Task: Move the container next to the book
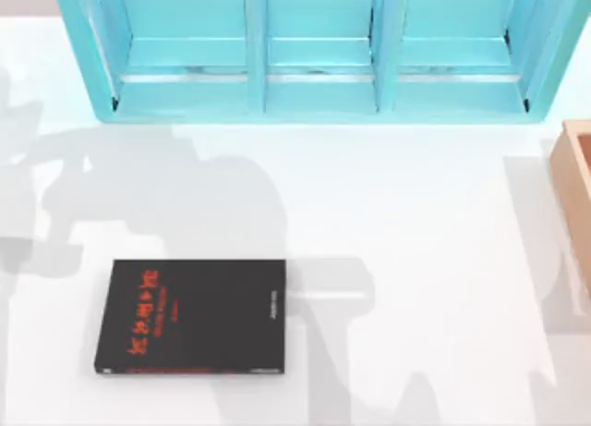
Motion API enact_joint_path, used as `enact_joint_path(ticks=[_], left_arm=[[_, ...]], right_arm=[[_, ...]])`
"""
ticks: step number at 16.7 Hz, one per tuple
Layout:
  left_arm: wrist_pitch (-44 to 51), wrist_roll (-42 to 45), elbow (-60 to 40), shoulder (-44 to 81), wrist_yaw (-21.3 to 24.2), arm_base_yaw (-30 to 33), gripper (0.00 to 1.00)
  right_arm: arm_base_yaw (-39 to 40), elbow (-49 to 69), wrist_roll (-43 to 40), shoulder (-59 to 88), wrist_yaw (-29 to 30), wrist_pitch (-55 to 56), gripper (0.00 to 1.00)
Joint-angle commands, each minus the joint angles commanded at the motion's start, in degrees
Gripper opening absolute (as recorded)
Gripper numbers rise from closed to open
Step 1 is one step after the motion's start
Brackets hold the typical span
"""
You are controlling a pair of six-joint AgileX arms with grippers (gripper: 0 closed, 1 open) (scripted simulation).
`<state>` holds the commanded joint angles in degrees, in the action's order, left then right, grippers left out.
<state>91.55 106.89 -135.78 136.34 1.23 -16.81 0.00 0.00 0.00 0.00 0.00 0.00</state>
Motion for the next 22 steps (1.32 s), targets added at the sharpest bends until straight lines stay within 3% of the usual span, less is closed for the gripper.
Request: enact_joint_path(ticks=[5, 13, 17, 22], left_arm=[[4.56, 6.54, -14.63, 8.59, -0.72, -4.63, 1.0], [4.71, 7.02, -16.06, 9.1, -0.82, -5.02, 1.0], [-1.11, 6.85, -9.52, 8.0, -0.89, -5.09, 1.0], [-14.95, 6.99, 7.98, 5.33, -0.91, -5.23, 1.0]], right_arm=[[0.0, 0.0, 0.0, 0.0, 0.0, 0.0, 1.0], [0.0, 0.0, 0.0, 0.0, 0.0, 0.0, 1.0], [0.0, 0.0, 0.0, 0.0, 0.0, 0.0, 1.0], [0.0, 0.0, 0.0, 0.0, 0.0, 0.0, 1.0]])
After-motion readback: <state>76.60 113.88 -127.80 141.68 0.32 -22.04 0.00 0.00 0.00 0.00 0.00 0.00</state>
